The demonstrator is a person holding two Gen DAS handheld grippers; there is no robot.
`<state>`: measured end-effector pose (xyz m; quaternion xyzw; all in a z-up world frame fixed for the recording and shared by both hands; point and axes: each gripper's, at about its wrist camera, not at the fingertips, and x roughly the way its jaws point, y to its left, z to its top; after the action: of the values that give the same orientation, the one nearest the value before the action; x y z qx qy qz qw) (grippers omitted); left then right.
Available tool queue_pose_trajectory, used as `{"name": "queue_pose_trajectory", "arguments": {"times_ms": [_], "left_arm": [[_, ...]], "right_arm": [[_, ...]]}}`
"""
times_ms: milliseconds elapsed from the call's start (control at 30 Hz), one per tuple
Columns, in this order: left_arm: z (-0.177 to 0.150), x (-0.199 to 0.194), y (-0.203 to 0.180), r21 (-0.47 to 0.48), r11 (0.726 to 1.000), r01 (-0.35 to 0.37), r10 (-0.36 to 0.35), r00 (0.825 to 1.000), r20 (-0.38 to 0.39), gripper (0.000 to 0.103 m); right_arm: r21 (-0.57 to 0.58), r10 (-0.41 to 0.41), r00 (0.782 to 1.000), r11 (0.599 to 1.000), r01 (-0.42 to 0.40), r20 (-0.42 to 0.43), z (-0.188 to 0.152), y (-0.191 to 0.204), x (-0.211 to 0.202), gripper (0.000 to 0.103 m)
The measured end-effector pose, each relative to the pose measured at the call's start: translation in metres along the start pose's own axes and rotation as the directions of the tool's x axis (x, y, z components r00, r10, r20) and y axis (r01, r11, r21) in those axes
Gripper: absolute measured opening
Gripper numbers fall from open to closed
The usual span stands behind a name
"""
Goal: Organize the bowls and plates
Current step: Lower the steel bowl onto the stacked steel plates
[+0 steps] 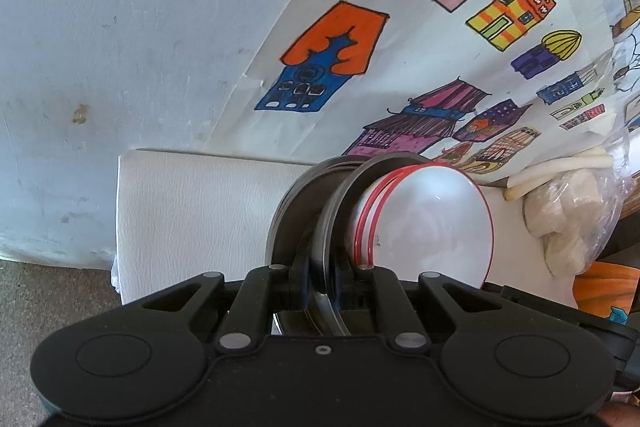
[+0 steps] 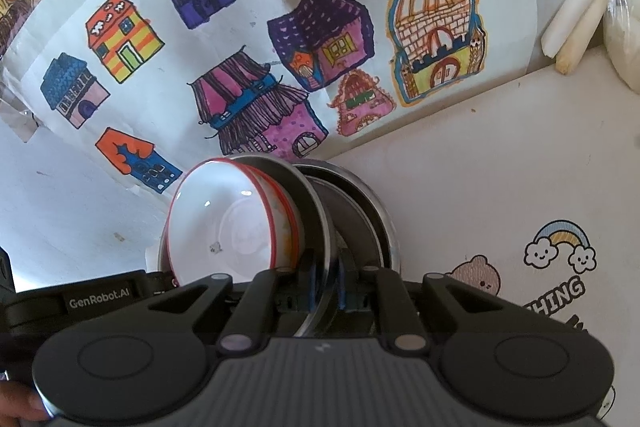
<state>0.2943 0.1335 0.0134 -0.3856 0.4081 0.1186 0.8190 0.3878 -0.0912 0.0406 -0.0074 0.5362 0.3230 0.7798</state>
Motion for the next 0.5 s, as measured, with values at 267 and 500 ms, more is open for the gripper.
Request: {"name": "queue_pose_trajectory", "arguments": {"times_ms": [267,500], "left_arm": [[0.0003,0.0022,0.0008,-0.004,1.000,0.001,-0.001,1.000,-0.005,0.010],[-0.0008,0.0053,0.0019,-0.010,1.000,0.001,-0.001,1.000,-0.016,0.010]], "right_arm": [[0.008,-0.003,1.000,1.000,0.003,-0.005,-0.0010,-0.0007,0.0025,0.014],[0.017,-0.011,1.000,1.000,0.011,-0.007,-0.0013,-0.0018,0.0050,0.014]]}}
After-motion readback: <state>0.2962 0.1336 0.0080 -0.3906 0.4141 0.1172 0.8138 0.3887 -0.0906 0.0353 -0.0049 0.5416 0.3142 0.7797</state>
